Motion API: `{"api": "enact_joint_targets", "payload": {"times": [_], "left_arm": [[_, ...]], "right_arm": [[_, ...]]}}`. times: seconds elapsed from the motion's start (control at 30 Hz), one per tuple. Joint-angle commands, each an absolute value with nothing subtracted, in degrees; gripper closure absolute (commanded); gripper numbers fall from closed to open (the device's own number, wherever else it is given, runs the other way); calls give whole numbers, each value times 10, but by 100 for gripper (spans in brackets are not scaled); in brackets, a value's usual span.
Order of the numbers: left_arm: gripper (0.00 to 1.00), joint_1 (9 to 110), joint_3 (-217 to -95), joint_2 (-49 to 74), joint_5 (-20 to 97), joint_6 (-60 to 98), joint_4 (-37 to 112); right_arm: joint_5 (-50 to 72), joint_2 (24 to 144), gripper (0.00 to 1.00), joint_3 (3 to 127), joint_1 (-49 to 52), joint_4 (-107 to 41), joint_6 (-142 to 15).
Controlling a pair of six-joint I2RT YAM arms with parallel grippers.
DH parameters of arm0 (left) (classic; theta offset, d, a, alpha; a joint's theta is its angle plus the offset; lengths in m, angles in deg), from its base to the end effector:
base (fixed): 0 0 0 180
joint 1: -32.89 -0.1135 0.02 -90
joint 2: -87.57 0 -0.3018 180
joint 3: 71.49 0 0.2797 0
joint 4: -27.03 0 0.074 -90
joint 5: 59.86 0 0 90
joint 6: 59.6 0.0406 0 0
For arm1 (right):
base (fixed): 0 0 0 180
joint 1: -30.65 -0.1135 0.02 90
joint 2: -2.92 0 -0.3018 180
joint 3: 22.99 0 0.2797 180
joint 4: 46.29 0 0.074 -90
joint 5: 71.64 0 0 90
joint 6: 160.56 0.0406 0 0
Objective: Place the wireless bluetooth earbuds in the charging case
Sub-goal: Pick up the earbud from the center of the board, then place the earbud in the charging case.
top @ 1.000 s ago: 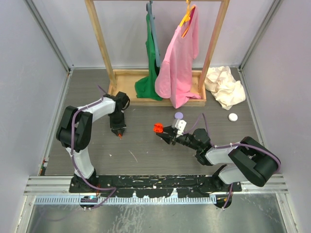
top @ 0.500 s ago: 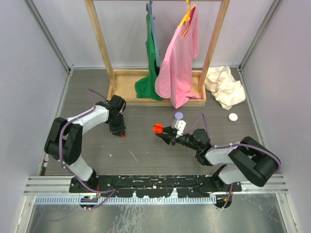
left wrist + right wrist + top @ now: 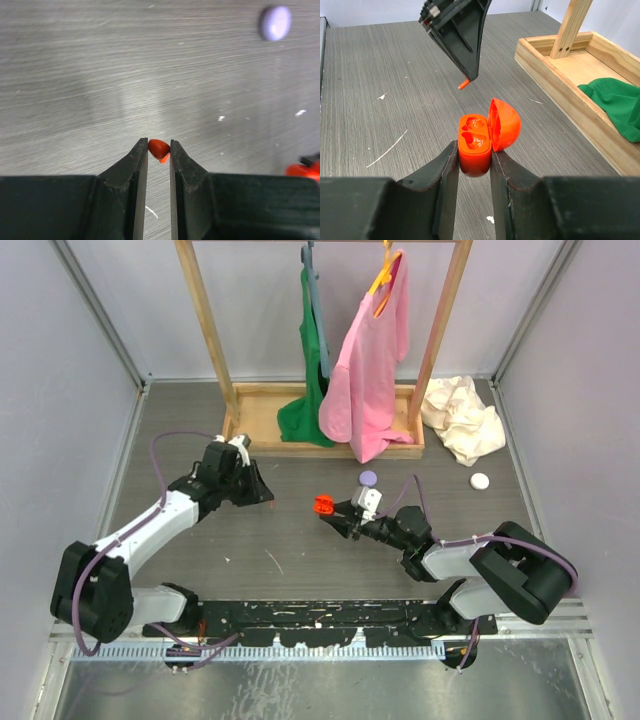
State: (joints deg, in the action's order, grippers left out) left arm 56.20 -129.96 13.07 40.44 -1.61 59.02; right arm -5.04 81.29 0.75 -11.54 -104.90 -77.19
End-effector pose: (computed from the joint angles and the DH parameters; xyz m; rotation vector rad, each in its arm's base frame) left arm 0.2583 -0.1192 0.2424 -0.1033 2.4963 -0.6440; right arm 0.1611 0.1678 0.1888 -0.9378 1.2478 0.7993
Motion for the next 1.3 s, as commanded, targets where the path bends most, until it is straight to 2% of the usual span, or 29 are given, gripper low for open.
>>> {"api": "enact_joint_targets", "payload": {"times": [0.0,0.47,0.83,1.27], "left_arm": [[86,573,-1281,191,458,6,468],[83,627,-1193,325,527,50,285],[81,714,-1172,337,547,118,194],[79,741,-1141,326,596,185,104]], "right_arm": [[-32,816,86,24,-121,-1082,-786],[-8,837,86,10,-127,-1143,-773],[-39,850,86,-1,-126,-1207,-751],[-74,845,86,-7,-126,-1238,-727]]}}
